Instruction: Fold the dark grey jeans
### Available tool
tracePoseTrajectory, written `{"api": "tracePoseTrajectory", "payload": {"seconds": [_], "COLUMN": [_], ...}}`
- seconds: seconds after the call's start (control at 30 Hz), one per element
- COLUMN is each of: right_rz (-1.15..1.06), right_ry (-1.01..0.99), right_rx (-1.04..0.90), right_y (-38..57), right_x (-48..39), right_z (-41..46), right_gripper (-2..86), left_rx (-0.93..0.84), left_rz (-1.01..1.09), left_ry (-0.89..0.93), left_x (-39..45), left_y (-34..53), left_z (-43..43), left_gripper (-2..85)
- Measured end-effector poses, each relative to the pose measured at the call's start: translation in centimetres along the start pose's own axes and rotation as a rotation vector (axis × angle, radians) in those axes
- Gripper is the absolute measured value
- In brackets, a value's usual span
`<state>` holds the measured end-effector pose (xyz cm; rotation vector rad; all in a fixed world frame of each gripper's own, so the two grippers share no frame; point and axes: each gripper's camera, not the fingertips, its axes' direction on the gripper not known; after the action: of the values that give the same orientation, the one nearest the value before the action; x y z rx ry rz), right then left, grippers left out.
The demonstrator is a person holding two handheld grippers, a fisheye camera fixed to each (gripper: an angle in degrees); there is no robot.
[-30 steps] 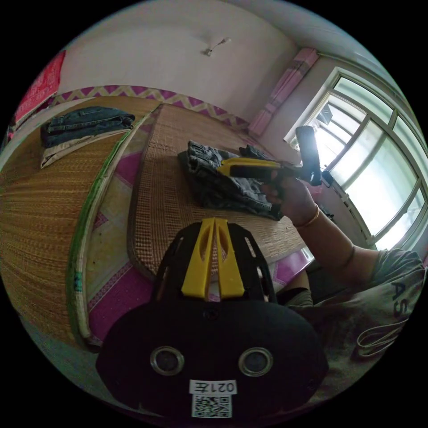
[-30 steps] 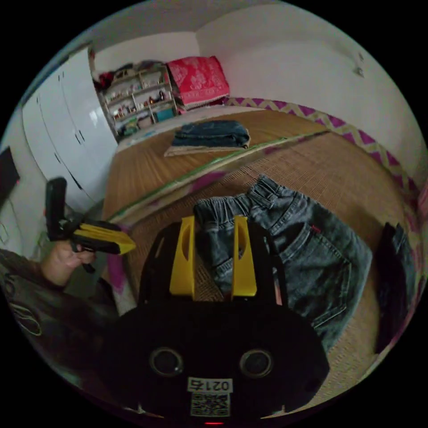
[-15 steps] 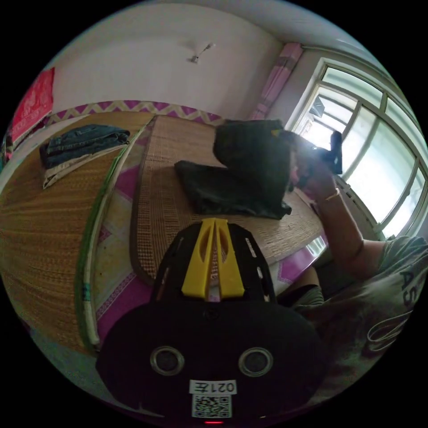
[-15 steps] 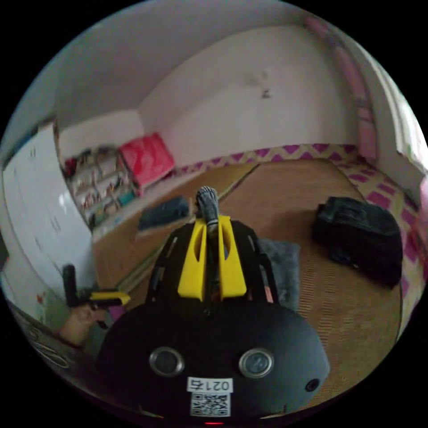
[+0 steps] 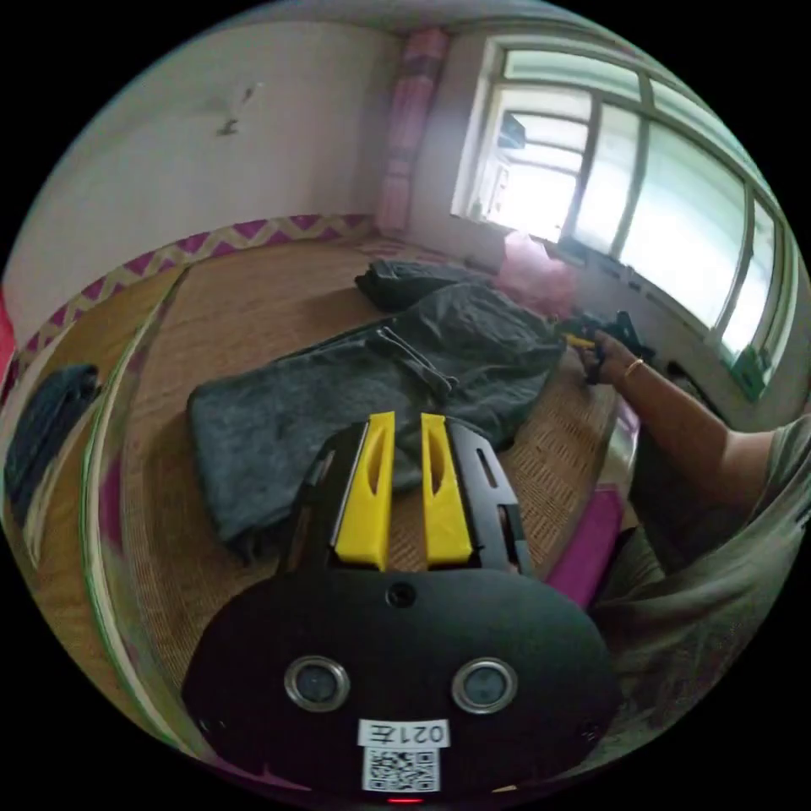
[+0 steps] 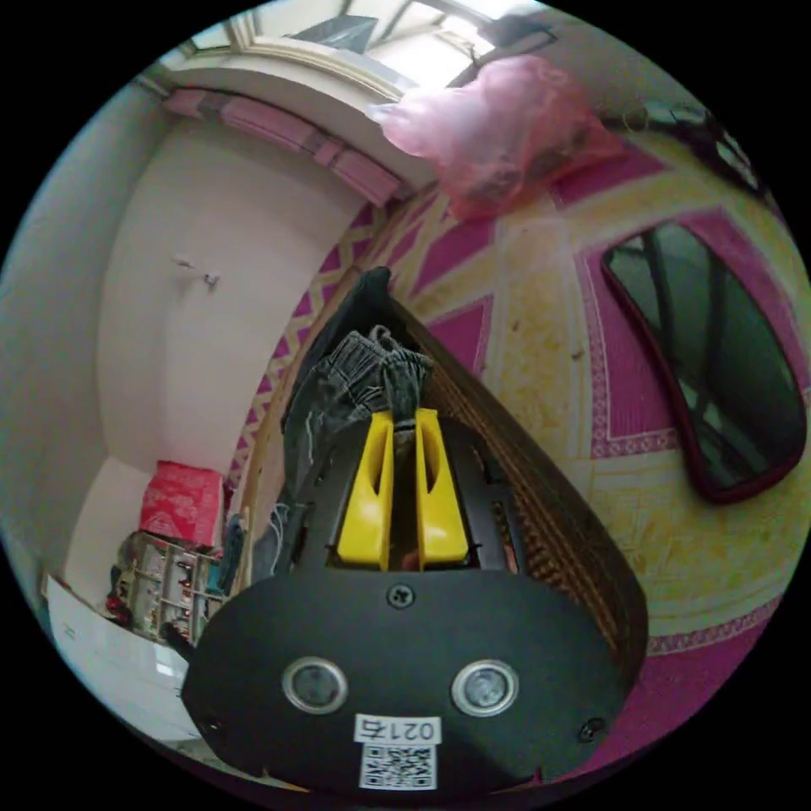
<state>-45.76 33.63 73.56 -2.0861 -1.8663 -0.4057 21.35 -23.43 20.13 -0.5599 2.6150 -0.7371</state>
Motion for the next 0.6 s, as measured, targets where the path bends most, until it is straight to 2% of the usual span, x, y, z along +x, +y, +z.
{"api": "tracePoseTrajectory", "payload": {"seconds": [0.07, 0.17, 0.23, 0.4, 0.5, 0.6], "right_rz": [-0.001, -0.060, -0.168, -0.399, -0.548, -0.686], "right_ry": [-0.044, 0.007, 0.043, 0.027, 0.042, 0.052], "right_rx": [0.019, 0.075, 0.110, 0.052, -0.011, -0.072], "right_y": [0.3, 1.0, 2.1, 5.0, 7.7, 10.6], "right_x": [1.1, 1.0, -0.5, -4.8, -8.1, -11.3], "right_z": [-1.0, -3.7, -5.8, -6.8, -5.7, -4.1], "right_gripper": [5.6, 7.9, 8.2, 8.2, 8.3, 8.4], "left_rx": [-0.042, -0.097, -0.130, -0.193, -0.183, -0.065], "left_rz": [0.068, 0.127, 0.164, 0.194, 0.074, -0.129], "left_ry": [-0.020, -0.054, -0.081, -0.096, -0.017, 0.113], "left_x": [1.1, 1.9, 1.9, 0.0, -3.8, -9.5], "left_y": [-1.8, -3.9, -4.9, -6.2, -6.9, -6.8], "left_z": [2.7, 6.2, 7.9, 8.7, 7.8, 4.7], "left_gripper": [7.7, 8.7, 9.1, 8.1, 5.0, 1.0]}}
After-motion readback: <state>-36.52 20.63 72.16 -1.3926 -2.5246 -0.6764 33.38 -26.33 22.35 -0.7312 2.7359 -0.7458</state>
